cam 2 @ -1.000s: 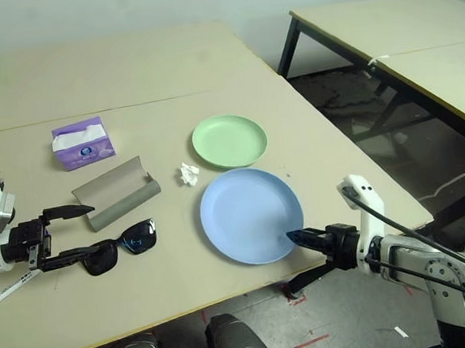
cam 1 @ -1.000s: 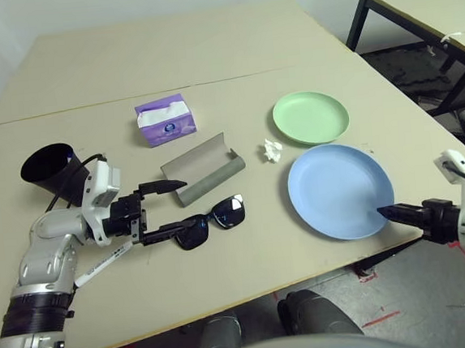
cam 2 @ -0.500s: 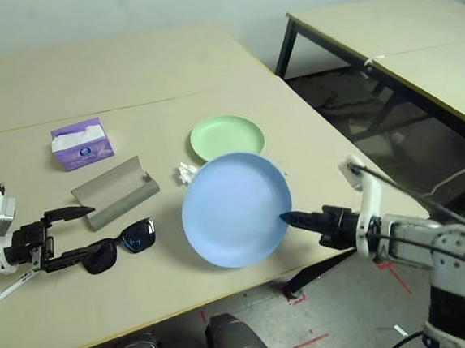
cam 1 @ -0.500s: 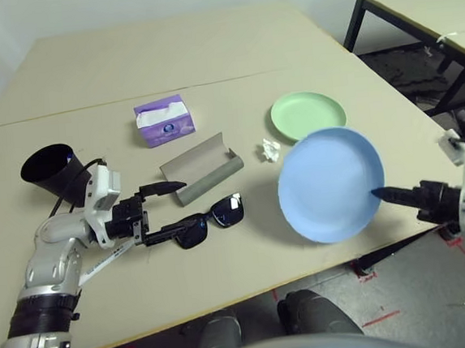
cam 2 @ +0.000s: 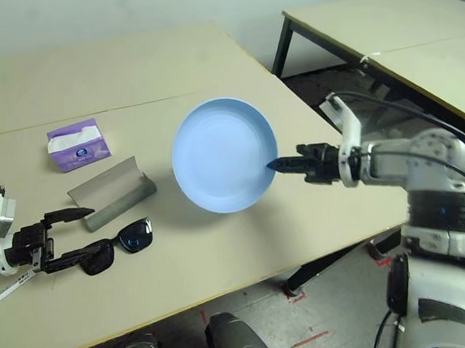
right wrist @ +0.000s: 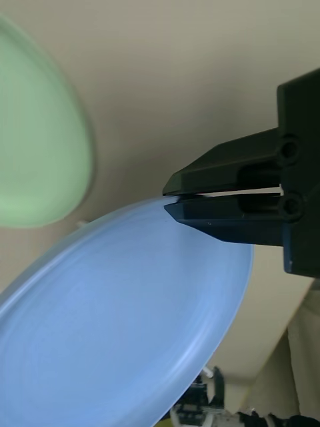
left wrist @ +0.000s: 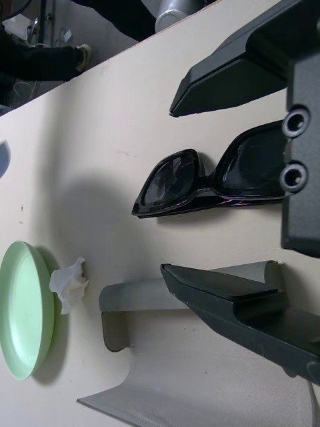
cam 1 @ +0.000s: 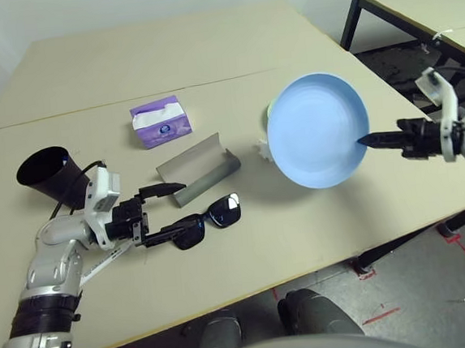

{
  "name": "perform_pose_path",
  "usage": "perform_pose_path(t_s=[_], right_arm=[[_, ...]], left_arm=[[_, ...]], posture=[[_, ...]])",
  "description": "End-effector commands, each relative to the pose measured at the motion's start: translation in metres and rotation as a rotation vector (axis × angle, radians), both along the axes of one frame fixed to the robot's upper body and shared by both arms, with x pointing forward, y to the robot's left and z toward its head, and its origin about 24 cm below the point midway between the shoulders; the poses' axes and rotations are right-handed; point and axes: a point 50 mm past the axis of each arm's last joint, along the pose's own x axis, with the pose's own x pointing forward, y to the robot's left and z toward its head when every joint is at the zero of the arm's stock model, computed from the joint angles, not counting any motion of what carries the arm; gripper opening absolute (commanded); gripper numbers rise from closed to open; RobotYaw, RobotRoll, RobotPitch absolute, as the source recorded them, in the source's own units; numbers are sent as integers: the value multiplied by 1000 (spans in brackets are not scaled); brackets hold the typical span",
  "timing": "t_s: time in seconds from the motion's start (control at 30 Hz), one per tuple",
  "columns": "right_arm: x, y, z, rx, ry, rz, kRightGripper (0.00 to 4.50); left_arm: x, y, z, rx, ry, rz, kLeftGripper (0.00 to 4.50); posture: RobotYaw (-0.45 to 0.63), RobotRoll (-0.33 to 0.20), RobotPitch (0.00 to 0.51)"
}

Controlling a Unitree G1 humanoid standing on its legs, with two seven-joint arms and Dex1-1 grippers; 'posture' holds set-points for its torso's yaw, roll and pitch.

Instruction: Organize and tidy the items on the table.

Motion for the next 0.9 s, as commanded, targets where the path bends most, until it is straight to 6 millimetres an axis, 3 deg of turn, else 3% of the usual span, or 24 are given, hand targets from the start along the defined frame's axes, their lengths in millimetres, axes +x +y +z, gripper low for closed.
perform_pose_path(t_s=[0.03, 0.43, 0.9], right_arm=[[16, -3, 2, -40, -29, -24, 30], [57, -14, 11, -129, -104, -216, 30], [72, -2, -4, -143, -129, -344, 30]], left_arm=[[-1, -4, 4, 14, -6, -4, 4500], [-6, -10, 2, 12, 8, 0, 4500], [-12, -11, 5, 23, 4, 14, 4500]], posture=[[-113, 0, 78], [-108, 0, 79], [-70, 0, 85]])
